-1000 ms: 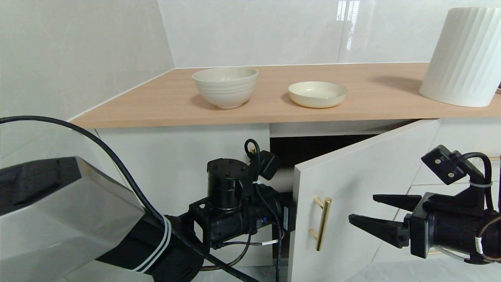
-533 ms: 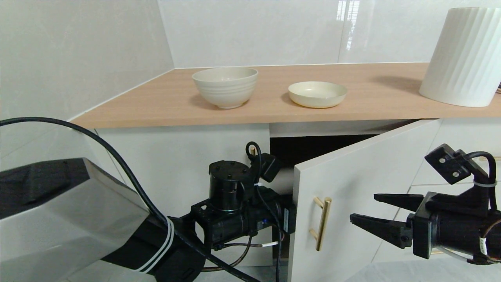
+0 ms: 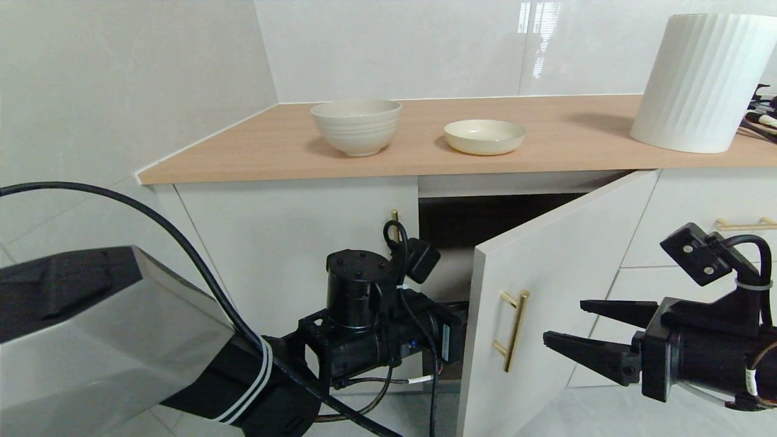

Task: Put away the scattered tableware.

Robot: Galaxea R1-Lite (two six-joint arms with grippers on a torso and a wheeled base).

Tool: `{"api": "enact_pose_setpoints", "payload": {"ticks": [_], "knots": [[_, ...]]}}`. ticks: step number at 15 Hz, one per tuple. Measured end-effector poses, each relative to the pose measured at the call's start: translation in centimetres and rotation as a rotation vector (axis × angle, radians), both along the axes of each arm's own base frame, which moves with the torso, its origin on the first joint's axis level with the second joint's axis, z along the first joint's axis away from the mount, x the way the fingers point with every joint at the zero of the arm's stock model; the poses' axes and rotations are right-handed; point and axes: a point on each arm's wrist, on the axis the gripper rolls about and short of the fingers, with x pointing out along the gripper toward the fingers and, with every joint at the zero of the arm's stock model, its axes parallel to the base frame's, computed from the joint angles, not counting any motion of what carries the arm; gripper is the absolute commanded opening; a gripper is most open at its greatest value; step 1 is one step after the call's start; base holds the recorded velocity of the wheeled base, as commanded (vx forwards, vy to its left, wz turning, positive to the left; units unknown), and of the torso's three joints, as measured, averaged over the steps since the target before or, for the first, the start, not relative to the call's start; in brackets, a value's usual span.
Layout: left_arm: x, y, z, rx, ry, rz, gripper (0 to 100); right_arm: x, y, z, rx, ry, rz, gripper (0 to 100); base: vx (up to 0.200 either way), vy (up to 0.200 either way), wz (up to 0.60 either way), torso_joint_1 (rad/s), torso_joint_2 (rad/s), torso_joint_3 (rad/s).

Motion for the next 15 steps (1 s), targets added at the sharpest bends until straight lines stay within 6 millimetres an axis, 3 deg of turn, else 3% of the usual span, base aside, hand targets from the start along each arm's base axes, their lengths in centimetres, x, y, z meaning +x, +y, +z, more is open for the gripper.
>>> {"api": "enact_pose_setpoints", "payload": {"ticks": [5,7,15], "knots": [[0.0,-0.4,-0.4,0.006,0.006,-0.009,0,-0.1,-0.1,0.5,0.012,-0.020,0.000,100,0.000,0.000,0.00,0.000,0.00,0.000],[0.0,-0.4,-0.5,0.006,0.006,-0.009,0,-0.3,-0.2,1.0,0.024,-0.039,0.000,100,-0.200,0.000,0.00,0.007,0.00,0.000],[0.0,-1.9,-0.2,-0.009,-0.011,-0.037,0,-0.9,-0.5,2.3,0.080,-0.070,-0.007,100,0.000,0.000,0.00,0.000,0.00,0.000]]}}
